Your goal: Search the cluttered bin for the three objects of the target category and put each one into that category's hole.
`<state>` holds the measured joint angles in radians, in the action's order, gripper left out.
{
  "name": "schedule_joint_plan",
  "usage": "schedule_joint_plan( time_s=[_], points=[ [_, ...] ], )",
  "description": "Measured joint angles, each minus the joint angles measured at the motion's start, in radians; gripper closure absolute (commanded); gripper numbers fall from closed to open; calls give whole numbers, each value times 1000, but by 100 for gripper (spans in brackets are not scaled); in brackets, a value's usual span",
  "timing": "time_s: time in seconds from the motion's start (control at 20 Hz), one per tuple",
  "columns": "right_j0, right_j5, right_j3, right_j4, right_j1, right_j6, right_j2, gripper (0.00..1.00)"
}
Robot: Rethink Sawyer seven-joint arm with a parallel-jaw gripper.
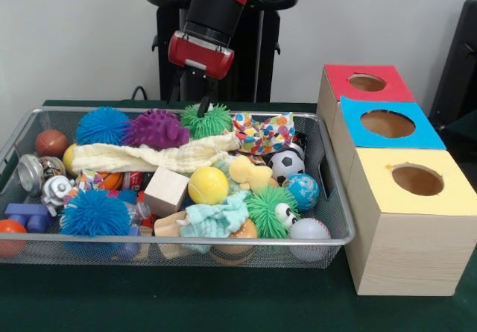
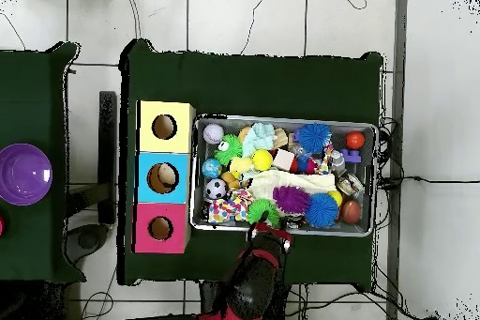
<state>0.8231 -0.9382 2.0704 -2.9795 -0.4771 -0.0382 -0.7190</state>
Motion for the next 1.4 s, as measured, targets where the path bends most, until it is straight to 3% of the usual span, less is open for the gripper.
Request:
schedule_joint_plan(
  time_s=[1.4],
  points=[
    [-33,-20,4,5,108,0,74,0]
  ],
)
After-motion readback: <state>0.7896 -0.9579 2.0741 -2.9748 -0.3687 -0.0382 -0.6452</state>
